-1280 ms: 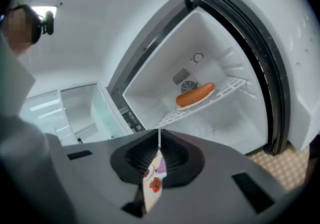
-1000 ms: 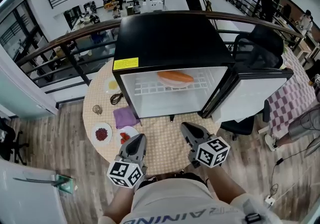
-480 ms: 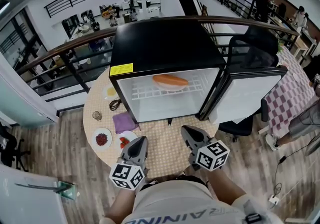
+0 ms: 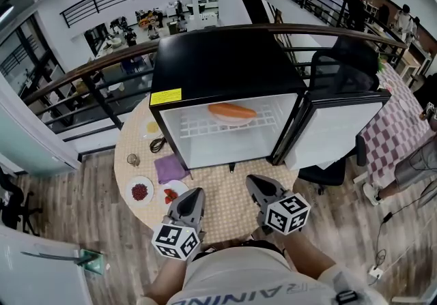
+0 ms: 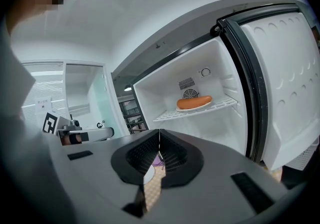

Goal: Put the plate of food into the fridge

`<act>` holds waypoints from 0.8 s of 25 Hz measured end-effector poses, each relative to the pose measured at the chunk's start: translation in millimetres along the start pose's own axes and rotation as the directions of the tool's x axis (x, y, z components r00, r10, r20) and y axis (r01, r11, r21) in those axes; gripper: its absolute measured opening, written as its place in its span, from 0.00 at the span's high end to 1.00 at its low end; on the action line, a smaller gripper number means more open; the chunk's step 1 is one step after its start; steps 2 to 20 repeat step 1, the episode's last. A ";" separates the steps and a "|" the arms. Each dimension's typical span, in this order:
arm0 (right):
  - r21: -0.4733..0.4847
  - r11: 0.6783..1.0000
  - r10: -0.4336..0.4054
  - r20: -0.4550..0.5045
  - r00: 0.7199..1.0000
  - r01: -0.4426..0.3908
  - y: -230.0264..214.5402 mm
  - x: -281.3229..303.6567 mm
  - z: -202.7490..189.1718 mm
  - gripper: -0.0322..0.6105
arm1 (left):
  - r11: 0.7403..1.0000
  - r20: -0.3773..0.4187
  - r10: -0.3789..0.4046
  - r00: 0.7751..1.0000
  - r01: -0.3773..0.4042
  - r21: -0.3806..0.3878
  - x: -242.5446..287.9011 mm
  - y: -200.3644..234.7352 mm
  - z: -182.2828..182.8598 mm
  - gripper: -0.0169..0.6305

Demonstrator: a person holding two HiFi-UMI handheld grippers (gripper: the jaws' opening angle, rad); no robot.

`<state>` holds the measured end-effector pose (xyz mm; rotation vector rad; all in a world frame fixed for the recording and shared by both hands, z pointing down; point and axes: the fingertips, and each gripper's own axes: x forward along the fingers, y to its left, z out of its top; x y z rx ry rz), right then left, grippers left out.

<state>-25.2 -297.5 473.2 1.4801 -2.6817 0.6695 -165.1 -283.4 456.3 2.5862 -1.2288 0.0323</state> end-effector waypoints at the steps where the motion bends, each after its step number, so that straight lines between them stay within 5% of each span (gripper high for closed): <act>1: 0.000 1.000 0.002 -0.003 1.000 -0.002 0.7 -0.2 -1.0 0.91 | 1.000 -0.001 0.000 1.000 0.000 0.000 -0.3 -0.4 -0.5 0.96; 20: 0.000 1.000 0.002 -0.003 1.000 -0.002 0.7 -0.2 -1.0 0.91 | 1.000 -0.001 0.000 1.000 0.000 0.000 -0.3 -0.4 -0.5 0.96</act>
